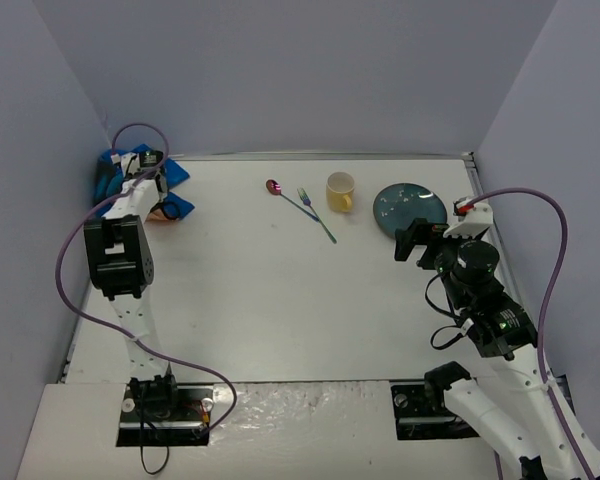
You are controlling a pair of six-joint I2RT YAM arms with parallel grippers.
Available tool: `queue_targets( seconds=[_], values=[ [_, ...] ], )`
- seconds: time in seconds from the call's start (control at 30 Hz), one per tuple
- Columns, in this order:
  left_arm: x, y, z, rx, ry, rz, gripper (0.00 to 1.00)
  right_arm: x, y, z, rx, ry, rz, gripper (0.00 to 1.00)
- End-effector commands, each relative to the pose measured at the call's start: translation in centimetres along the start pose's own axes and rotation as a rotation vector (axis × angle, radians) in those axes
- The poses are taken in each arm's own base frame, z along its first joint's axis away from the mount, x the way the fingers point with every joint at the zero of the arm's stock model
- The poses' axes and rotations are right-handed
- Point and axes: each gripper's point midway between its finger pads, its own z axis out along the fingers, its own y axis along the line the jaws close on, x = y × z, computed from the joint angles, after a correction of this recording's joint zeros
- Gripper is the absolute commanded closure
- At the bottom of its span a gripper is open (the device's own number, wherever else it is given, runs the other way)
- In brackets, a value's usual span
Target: Set the dinner table for one person
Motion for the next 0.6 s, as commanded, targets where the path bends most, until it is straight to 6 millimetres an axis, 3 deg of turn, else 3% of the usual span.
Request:
queue_targets(
  seconds=[0.0,0.17,0.27,0.37,0.5,0.57],
  values=[
    [-9.2,1.6,-8.1,0.105,-0.213,-0.053,1.00,-2.4,1.5,0.4,-0.056,-0.072,0.017,0.00],
    [-12.8,2.0,-16.4,0.318,-0.255,0.057,1.00,-3.1,2.4,0.5,-0.095,-0.081,0.026,0.00],
    [-13.0,1.6,-23.7,0.560,-0.220,0.123,1.00,-3.7,3.2,0.9,-0.123,-0.081,0.036,0.00],
    [-11.4,1.8,-31.3,0.792,-0.189,0.162,1.00,-3.5,4.3,1.5,-0.163,-0.052,0.037,0.00],
    [-6.1,1.3,-41.3,1.112,-0.190,0.263,1.00,-3.7,6.1,2.2,-0.237,-0.023,0.043,0.00],
    [-3.4,1.5,-44.4,1.206,-0.201,0.333,1.00,-3.5,7.0,2.5,-0.279,-0.008,0.048,0.00]
  ],
)
